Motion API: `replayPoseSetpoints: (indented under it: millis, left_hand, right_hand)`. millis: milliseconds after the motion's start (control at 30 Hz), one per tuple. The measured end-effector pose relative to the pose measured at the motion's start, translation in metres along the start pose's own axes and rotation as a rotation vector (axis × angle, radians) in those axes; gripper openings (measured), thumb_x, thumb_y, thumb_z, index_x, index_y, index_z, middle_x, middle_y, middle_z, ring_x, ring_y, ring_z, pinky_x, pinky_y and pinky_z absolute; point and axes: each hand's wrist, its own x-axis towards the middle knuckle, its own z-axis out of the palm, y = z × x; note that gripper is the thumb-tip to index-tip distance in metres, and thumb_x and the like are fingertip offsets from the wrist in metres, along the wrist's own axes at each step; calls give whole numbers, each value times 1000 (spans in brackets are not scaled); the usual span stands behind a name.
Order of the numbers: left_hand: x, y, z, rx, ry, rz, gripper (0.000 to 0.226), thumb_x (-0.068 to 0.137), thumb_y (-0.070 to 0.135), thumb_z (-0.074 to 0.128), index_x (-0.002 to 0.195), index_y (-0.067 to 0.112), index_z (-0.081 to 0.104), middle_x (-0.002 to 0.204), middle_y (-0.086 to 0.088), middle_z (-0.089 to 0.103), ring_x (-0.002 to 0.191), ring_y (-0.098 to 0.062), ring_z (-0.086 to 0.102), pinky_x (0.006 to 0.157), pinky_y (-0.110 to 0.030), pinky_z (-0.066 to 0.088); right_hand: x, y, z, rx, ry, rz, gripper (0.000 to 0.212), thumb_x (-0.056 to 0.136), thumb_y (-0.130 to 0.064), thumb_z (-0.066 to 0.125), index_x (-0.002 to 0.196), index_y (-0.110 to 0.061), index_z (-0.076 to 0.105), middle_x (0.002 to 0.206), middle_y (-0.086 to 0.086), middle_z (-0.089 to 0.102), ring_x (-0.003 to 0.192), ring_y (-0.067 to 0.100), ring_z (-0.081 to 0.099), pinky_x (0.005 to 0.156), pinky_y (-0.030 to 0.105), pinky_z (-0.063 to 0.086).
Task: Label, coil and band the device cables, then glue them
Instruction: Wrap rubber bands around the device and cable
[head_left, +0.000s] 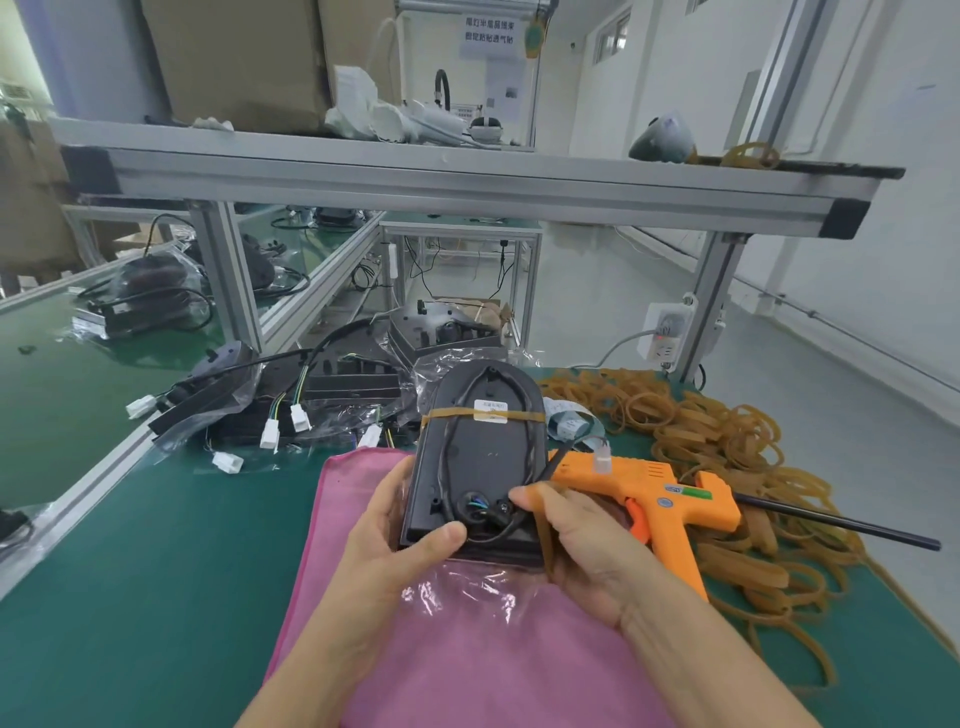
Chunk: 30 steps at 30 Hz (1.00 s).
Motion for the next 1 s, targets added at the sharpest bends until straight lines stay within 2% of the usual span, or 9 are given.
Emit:
replayPoseSetpoints:
  millis: [100,167,233,367,533,700,833,900,1000]
  left_hand:
    - [-8,9,12,462,336,340,64,59,28,87,116,32,59,107,24,56,103,4,54,87,-9,39]
    - [-14,8,34,754,351,613,29,67,37,74,92,28,64,86,18,55,84,-2,53,76,-15,39]
    - [-17,2,55,936,306,687,23,68,42,61,81,24,65,74,14,53,71,-11,53,68,-25,36]
    - [-9,-1,67,1106,385,677,20,73,37,53,71,18,60,64,5,54,56,-20,55,59,-29,34]
    - [-7,1,67,1075,405,610,16,73,30,49,69,15,54,62,4,52,45,-21,52,34,-31,39]
    - [-5,5,49,1119,391,592,6,58,14,52,63,16,51,54,5,51,44,-21,48,38,-27,37]
    - [-3,9,22,1177,395,581,15,52,7,51,64,17,51,61,6,51,49,-20,49,43,-26,33]
    - [-2,11,12,1165,413,568,20,47,3,51,62,17,53,61,7,51,51,-17,46,44,-27,33]
    - [4,14,6,1047,397,520,20,46,3,44,56,20,48,57,9,47,52,-14,38,48,-28,31]
  right_hand:
    - [4,-4,3,-16,60,-41,21,90,-16,63,107,-3,61,97,21,71,92,34,67,86,50,56]
    - [5,-4,10,-58,103,-77,14,89,-17,64,98,-7,61,86,17,66,84,29,61,85,46,52]
    - [5,-2,19,-16,92,-140,11,90,-12,62,80,-10,57,70,11,56,69,22,53,70,36,48]
    - [4,3,31,115,131,-241,20,91,-5,60,75,-11,49,52,-3,49,47,9,48,47,20,43]
    - [1,6,37,180,186,-279,12,90,-4,61,91,-2,50,55,4,49,44,10,48,42,20,41]
    - [-1,11,36,176,197,-268,7,88,-8,63,84,-6,58,59,6,61,49,12,59,41,21,44]
    - [-2,15,28,91,255,-268,25,80,-11,66,103,-1,61,85,13,73,81,27,71,76,52,59]
    - [-6,13,22,-29,253,-293,40,69,-21,67,103,0,62,89,13,73,89,31,69,85,52,56]
    - [-12,9,12,-163,252,-350,37,58,-28,63,90,-9,63,75,-1,70,80,22,65,78,42,54]
